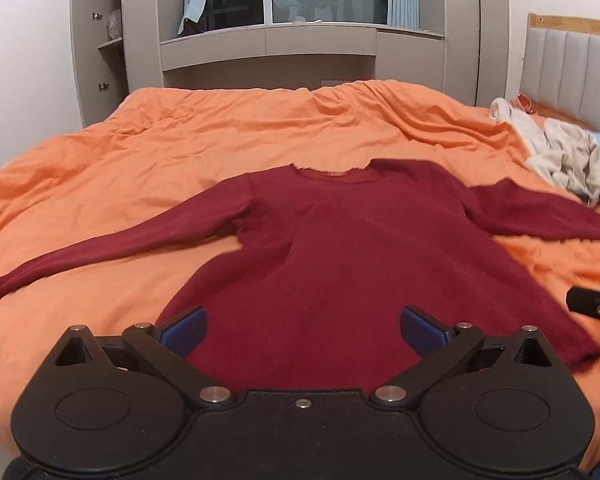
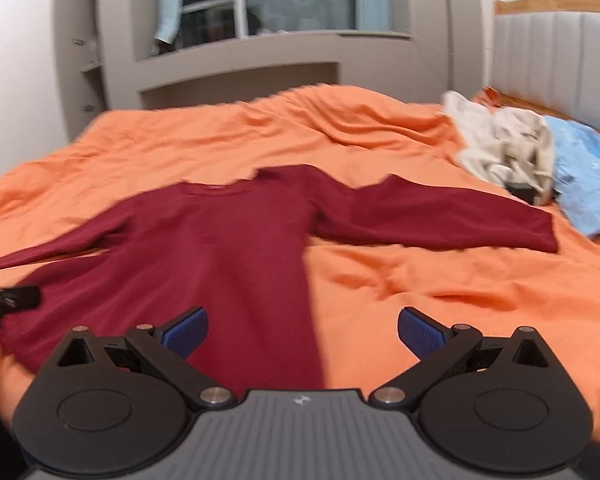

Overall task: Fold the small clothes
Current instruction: 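Move the right tool over the shirt to one sleeve cuff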

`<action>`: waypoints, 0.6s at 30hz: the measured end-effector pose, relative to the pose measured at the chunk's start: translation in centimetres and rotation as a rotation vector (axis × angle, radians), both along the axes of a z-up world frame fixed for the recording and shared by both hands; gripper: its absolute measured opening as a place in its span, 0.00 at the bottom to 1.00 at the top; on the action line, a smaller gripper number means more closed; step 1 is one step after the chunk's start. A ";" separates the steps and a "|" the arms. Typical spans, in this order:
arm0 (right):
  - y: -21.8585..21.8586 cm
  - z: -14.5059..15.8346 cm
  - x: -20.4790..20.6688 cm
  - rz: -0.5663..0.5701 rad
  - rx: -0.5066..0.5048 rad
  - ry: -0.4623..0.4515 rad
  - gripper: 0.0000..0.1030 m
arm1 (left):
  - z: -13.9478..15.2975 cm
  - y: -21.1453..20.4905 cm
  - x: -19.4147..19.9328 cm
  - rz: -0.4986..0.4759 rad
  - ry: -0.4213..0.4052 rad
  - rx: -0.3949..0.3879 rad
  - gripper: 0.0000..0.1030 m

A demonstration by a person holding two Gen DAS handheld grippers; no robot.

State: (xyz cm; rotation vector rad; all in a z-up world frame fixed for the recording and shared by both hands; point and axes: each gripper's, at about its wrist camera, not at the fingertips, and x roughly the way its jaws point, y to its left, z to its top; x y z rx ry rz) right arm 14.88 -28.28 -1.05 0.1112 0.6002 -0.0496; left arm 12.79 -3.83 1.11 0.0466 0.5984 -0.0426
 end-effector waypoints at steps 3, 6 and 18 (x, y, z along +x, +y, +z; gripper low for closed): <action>-2.1 -0.4 1.7 -0.037 0.018 0.008 1.00 | 0.7 -0.9 2.5 -0.003 -0.002 -0.028 1.00; -3.8 -0.6 3.3 -0.072 0.026 0.007 1.00 | 1.1 -2.0 4.8 0.005 -0.012 -0.031 1.00; -10.4 -2.4 10.9 -0.162 0.055 -0.014 1.00 | 0.4 -6.9 14.4 -0.025 -0.027 -0.032 1.00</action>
